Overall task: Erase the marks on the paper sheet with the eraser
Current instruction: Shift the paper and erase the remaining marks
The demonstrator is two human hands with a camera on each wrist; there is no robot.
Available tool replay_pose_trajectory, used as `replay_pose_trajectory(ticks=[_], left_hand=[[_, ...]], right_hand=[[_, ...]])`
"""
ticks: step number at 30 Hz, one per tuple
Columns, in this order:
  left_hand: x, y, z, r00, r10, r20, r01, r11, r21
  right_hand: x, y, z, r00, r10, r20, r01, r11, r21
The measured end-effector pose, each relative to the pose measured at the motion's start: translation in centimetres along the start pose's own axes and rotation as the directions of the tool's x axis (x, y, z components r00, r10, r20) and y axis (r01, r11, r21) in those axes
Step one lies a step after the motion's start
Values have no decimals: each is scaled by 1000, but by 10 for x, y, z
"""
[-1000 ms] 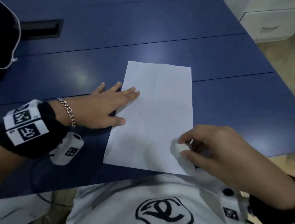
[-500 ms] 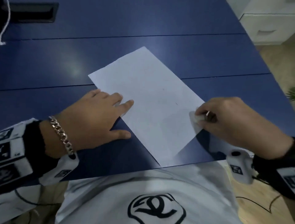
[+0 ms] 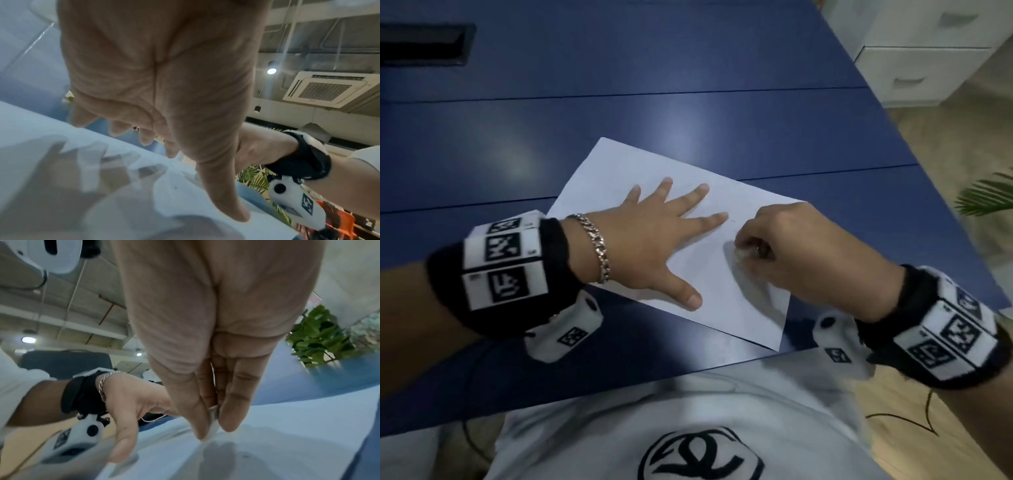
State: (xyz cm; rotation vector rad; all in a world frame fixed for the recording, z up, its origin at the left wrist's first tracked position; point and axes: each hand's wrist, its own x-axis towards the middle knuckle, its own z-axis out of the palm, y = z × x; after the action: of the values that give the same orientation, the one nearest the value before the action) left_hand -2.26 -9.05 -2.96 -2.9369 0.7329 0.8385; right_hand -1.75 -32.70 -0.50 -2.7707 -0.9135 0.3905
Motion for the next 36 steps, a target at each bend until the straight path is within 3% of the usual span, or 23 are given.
replay_pose_trajectory(ticks=[3, 9, 13, 18, 20, 23, 25, 27, 29, 33, 36], left_hand=[[11, 3, 7, 999, -31, 21, 31, 999, 13], [15, 8, 11, 996, -85, 13, 84, 996, 16], [14, 8, 10, 994, -105, 15, 105, 994, -10], [11, 13, 10, 993, -116, -6, 116, 992, 57], [9, 15, 11, 993, -113, -17, 114, 985, 127], [6, 17, 0, 996, -65, -57, 76, 975, 209], [12, 16, -11, 997, 43, -71, -28, 978, 209], [23, 15, -16, 993, 119, 18, -120, 978, 172], [31, 16, -15, 986, 129, 105, -143, 980, 137], [38, 18, -13, 987, 103, 127, -118, 986, 122], [38, 20, -14, 988, 85, 133, -105, 983, 151]], right_hand=[[5, -4, -1, 997, 73, -16, -74, 994, -78], [-9, -40, 11, 990, -51, 133, 61, 996, -66], [5, -10, 3, 999, 51, 4, -50, 997, -50], [-8, -16, 15, 1000, -8, 22, 8, 1000, -24], [-10, 3, 10, 998, 40, -49, -40, 999, -13], [-10, 29, 4, 989, 81, -125, -78, 997, 29], [-9, 35, 3, 991, 41, -125, -38, 999, 27], [-9, 35, 2, 994, 19, -105, -17, 1000, 19], [-8, 36, -2, 996, 31, -86, -29, 999, 30], [-14, 25, 1, 992, 70, -106, -68, 998, 18], [-31, -8, 16, 1000, -28, -4, 28, 1000, 4]])
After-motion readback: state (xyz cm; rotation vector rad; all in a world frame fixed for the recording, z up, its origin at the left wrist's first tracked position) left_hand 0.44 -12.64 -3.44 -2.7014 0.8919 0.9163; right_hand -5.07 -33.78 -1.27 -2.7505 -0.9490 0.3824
